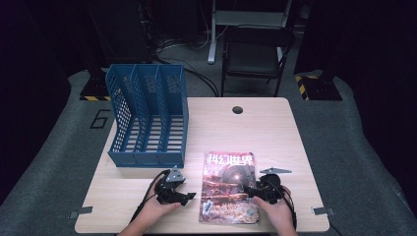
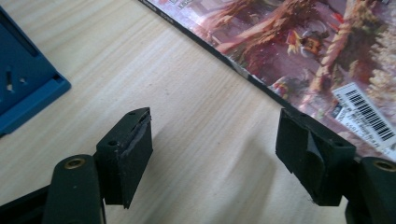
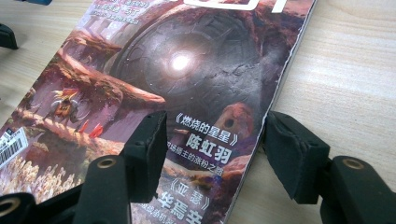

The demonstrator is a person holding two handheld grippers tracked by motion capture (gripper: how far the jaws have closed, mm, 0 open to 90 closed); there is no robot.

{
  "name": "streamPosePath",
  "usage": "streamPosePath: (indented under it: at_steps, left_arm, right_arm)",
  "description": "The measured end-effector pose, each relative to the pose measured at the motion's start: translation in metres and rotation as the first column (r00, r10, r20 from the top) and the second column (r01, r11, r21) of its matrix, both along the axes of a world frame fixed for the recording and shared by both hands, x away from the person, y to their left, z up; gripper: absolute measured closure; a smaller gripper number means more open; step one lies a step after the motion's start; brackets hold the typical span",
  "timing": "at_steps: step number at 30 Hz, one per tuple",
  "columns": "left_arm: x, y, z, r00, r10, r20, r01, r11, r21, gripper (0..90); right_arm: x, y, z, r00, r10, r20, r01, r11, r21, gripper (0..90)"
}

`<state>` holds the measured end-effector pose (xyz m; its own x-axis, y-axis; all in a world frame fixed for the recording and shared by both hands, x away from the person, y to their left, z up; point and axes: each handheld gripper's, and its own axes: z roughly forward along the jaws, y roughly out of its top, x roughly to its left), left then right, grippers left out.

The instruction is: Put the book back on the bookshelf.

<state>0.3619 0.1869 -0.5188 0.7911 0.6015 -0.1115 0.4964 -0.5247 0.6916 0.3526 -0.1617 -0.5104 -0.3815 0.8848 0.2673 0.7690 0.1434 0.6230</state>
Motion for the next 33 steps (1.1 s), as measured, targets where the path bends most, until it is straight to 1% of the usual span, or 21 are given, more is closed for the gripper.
streamPosePath:
  at_steps: [1,2,4,5,10,11,12,13,14,17,18,20,21,22,24,26,27,29,31,32,33]
  left_arm:
    - [0.000,-0.001,0.001,0.9998,-0.002,-0.020,0.002,1.0000,-0.009,28.6]
    - [-0.001,-0.003,0.002,0.9996,0.015,-0.023,-0.015,0.9997,-0.018,29.6]
    - [-0.002,-0.008,0.004,0.9996,0.011,-0.024,-0.011,0.9996,-0.024,30.3]
    - [-0.002,-0.011,0.005,0.9994,0.007,-0.033,-0.008,0.9993,-0.036,30.3]
    - [-0.003,-0.028,0.006,0.9985,-0.005,-0.055,0.003,0.9994,-0.034,30.1]
    - [-0.003,-0.032,0.005,0.9978,-0.004,-0.065,0.001,0.9992,-0.041,30.1]
    - [-0.002,-0.034,0.005,0.9981,-0.008,-0.061,0.005,0.9993,-0.037,30.1]
    - [-0.003,-0.037,0.004,0.9974,-0.005,-0.072,0.002,0.9989,-0.048,30.1]
    - [-0.002,-0.039,0.003,0.9974,-0.012,-0.071,0.009,0.9993,-0.037,30.0]
    - [-0.002,-0.044,0.002,0.9979,-0.007,-0.064,0.005,0.9990,-0.044,29.2]
    - [-0.003,-0.047,0.002,0.9978,0.002,-0.067,-0.005,0.9987,-0.050,28.7]
    - [-0.004,-0.050,0.002,0.9979,-0.010,-0.063,0.007,0.9988,-0.048,27.2]
    - [-0.005,-0.052,0.002,0.9982,-0.007,-0.059,0.004,0.9991,-0.042,26.7]
    - [-0.006,-0.054,0.001,0.9986,-0.007,-0.052,0.005,0.9993,-0.036,26.1]
    - [-0.008,-0.058,0.001,0.9990,-0.005,-0.045,0.003,0.9995,-0.031,25.4]
    - [-0.009,-0.061,0.002,0.9990,0.000,-0.046,-0.001,0.9997,-0.024,25.2]
    - [-0.010,-0.061,0.002,0.9992,0.010,-0.038,-0.010,0.9999,-0.013,25.7]
    - [-0.010,-0.062,0.002,0.9995,0.012,-0.028,-0.012,0.9999,-0.008,27.5]
    - [-0.013,-0.063,0.001,0.9996,0.023,-0.013,-0.023,0.9997,-0.003,27.3]
    - [-0.015,-0.064,0.000,0.9996,0.027,0.002,-0.027,0.9996,0.005,27.2]
    - [-0.017,-0.066,0.000,0.9991,0.041,0.007,-0.041,0.9992,0.005,26.8]
  right_arm:
    - [0.000,0.000,0.000,1.0000,0.002,0.002,-0.002,1.000,-0.003,40.0]
    - [0.000,0.000,0.000,1.0000,-0.001,0.001,0.001,1.000,-0.003,40.0]
    - [-0.001,0.000,0.000,1.0000,-0.008,-0.002,0.008,1.000,-0.002,40.1]
    - [-0.001,0.000,0.000,1.0000,-0.009,0.000,0.009,1.000,-0.006,40.1]
    - [-0.001,0.000,0.000,0.9999,-0.015,-0.003,0.015,1.000,0.001,39.2]
    - [-0.001,0.001,0.000,0.9999,-0.014,-0.002,0.014,1.000,0.002,39.0]
    - [-0.001,0.001,0.000,0.9999,-0.014,-0.003,0.014,1.000,0.002,38.8]
    - [-0.002,0.001,0.000,0.9999,-0.016,-0.005,0.016,1.000,0.003,38.6]
    - [-0.002,0.001,0.000,0.9999,-0.015,-0.002,0.015,1.000,0.004,38.3]
    - [-0.002,0.001,0.000,0.9999,-0.017,-0.001,0.017,1.000,0.009,37.6]
    - [-0.002,0.002,0.000,0.9998,-0.020,-0.004,0.020,1.000,0.010,37.3]
    - [-0.001,0.002,-0.001,0.9999,-0.015,0.004,0.015,1.000,0.006,36.8]
    - [-0.002,0.003,0.000,0.9998,-0.018,-0.002,0.018,1.000,0.007,36.6]
    - [-0.001,0.002,-0.001,0.9999,-0.012,0.007,0.012,1.000,0.002,36.5]
    - [-0.001,0.002,-0.001,0.9999,-0.013,0.008,0.013,1.000,0.002,36.3]
    - [-0.002,0.003,-0.001,0.9998,-0.018,0.006,0.018,1.000,0.004,36.1]
    - [-0.002,0.003,-0.001,0.9998,-0.019,0.007,0.019,1.000,0.003,36.0]
    - [-0.002,0.004,-0.001,0.9997,-0.023,0.008,0.023,1.000,0.001,35.4]
    - [-0.002,0.005,-0.001,0.9996,-0.028,0.008,0.028,1.000,0.003,34.6]
    - [-0.001,0.005,-0.001,0.9996,-0.029,0.007,0.029,1.000,0.005,34.1]
    - [-0.001,0.005,-0.001,0.9996,-0.029,0.007,0.029,1.000,0.007,33.9]
